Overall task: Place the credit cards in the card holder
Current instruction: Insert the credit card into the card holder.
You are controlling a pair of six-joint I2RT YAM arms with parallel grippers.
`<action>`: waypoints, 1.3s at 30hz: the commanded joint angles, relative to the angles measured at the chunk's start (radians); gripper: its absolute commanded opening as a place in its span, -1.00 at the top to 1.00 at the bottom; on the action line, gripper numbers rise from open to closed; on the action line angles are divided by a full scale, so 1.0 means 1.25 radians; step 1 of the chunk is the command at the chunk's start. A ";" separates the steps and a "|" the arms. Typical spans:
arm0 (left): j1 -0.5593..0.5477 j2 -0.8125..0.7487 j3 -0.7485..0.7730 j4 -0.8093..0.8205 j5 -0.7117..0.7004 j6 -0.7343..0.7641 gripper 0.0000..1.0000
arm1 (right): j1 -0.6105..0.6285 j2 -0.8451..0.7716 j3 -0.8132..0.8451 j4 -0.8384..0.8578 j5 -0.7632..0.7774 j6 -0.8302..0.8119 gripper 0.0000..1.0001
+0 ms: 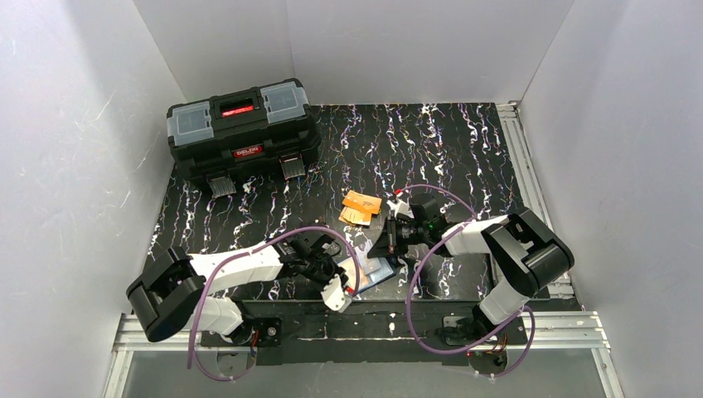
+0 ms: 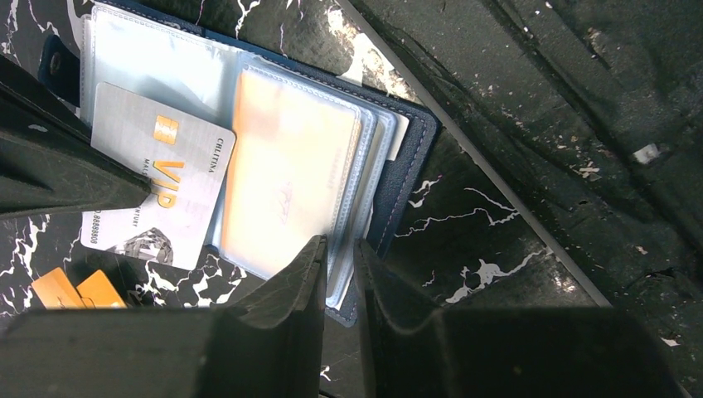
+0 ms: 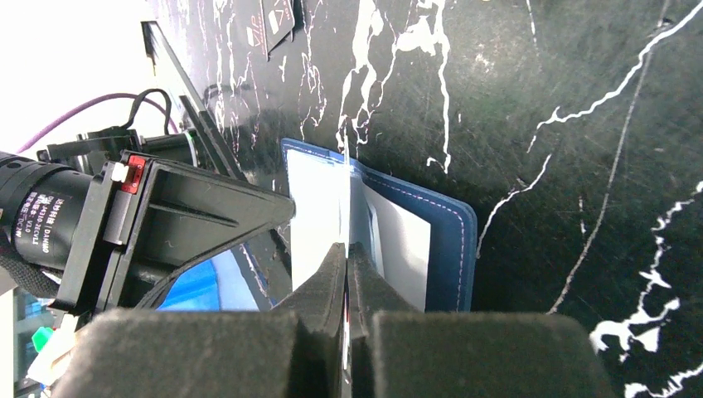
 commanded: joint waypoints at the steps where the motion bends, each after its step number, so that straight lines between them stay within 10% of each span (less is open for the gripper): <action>1: -0.008 0.037 -0.007 -0.083 -0.031 -0.017 0.68 | -0.004 -0.024 -0.017 0.044 0.027 0.006 0.97; 39: -0.018 0.042 0.013 -0.104 -0.046 -0.015 0.73 | 0.002 -0.033 -0.018 -0.082 -0.038 -0.079 0.97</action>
